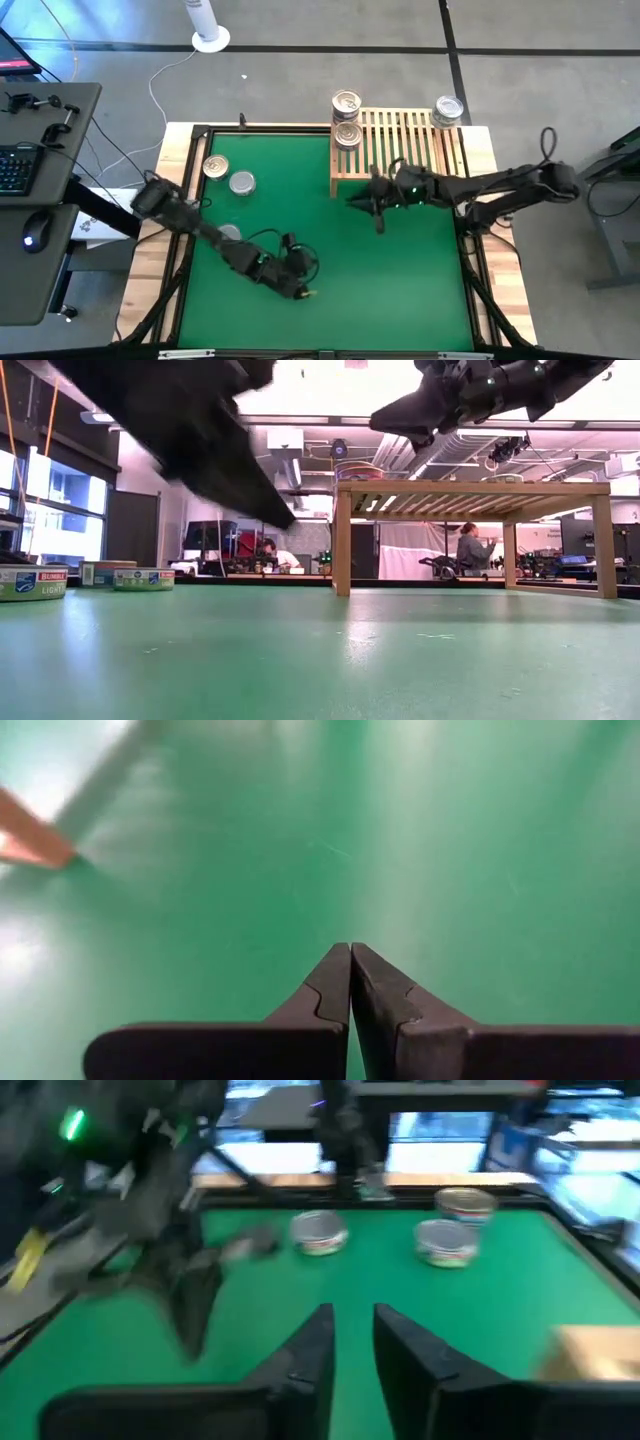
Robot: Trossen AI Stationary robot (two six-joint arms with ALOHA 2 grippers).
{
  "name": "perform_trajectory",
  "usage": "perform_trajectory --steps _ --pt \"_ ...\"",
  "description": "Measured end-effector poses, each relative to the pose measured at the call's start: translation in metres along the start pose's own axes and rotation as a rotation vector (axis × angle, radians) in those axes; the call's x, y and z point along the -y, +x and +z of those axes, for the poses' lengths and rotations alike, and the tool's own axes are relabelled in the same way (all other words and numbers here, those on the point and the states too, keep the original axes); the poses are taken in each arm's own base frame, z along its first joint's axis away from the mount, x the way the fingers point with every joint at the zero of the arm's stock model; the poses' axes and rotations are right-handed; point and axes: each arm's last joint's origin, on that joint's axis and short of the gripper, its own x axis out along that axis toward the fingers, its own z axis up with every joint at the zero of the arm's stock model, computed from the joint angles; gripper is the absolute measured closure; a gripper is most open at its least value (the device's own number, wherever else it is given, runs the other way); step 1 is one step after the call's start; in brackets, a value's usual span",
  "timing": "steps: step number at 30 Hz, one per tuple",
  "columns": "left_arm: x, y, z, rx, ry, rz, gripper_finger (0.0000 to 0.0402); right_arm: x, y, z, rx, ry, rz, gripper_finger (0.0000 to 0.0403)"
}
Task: Stack canned seafood by type on shelf
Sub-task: Put the green tuna can on the shelf
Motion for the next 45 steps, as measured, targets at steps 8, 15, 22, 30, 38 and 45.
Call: perform_trajectory --steps 8,15,22,30,38,45 --pt "-0.024 -0.087 0.006 -0.133 -0.107 0.105 0.0402 -0.061 0.04 -0.028 0.012 -0.138 0.213 0.0251" --pt "-0.066 -0.141 -0.028 -0.473 -0.492 0.497 0.0402 -0.1 0.074 -0.066 0.104 -0.093 0.261 0.0193" --pt "-0.073 -0.12 -0.064 -0.678 -0.621 0.517 0.0402 -0.112 0.084 -0.087 0.115 0.052 0.285 0.0187" --pt "-0.081 -0.095 -0.08 -0.6 -0.667 0.457 0.0402 -0.127 0.064 -0.077 -0.062 0.063 0.33 0.0187" --pt "-0.064 -0.084 -0.057 -0.475 -0.651 0.24 0.0401 -0.139 0.026 -0.057 -0.176 0.009 0.227 0.0187" --pt "-0.061 -0.102 -0.02 -0.461 -0.588 0.282 0.0401 -0.139 0.013 -0.051 -0.171 -0.024 0.076 0.0187"
